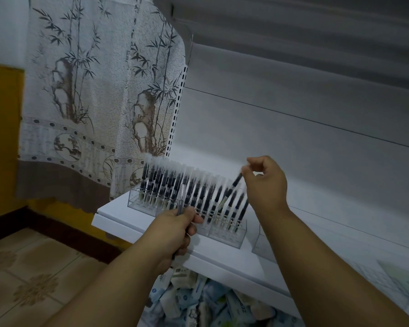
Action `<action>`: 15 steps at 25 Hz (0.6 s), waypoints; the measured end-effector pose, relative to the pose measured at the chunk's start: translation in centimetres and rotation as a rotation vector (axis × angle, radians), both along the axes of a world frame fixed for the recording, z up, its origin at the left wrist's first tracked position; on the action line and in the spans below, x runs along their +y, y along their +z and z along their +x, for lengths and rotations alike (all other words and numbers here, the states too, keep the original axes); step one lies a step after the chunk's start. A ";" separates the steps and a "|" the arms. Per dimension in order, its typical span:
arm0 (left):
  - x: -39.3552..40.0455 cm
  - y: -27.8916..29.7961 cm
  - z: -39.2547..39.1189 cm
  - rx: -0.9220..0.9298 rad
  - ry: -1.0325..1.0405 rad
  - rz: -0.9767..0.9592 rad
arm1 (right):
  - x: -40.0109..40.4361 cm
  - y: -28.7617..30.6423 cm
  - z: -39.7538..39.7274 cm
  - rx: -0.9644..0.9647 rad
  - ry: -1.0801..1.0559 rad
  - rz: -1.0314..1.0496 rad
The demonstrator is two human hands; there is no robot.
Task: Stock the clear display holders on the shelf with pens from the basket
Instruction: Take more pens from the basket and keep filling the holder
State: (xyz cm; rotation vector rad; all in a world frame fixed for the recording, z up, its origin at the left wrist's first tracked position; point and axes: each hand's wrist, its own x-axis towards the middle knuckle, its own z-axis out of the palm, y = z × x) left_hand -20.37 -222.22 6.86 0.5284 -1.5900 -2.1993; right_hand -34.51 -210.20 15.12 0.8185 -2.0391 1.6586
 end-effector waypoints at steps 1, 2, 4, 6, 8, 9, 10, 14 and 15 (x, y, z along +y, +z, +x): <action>0.1 0.0 0.0 -0.003 -0.008 0.002 | 0.0 -0.3 0.0 0.047 -0.015 0.038; 0.2 -0.1 0.0 -0.003 -0.015 0.010 | -0.1 -0.7 0.1 0.074 -0.006 0.060; 0.3 -0.1 -0.1 0.003 -0.019 0.034 | -0.4 -1.0 0.3 0.107 0.014 0.080; 0.2 -0.2 -0.1 0.009 -0.014 0.055 | -0.8 -0.9 0.4 0.136 0.024 0.101; 0.2 -0.4 -0.2 0.011 -0.014 0.067 | -1.3 -0.7 0.7 0.151 0.051 0.131; 0.1 -0.4 -0.2 0.010 -0.014 0.072 | -1.5 -0.7 0.8 0.161 0.067 0.148; 0.1 -0.5 -0.2 0.008 -0.014 0.078 | -1.6 -0.8 1.0 0.170 0.081 0.167; 0.0 -0.8 -0.1 0.010 -0.017 0.108 | -1.6 -1.1 1.9 0.268 0.058 0.247; 0.0 -0.9 0.0 0.013 -0.012 0.117 | -1.4 -1.3 2.2 0.296 0.030 0.256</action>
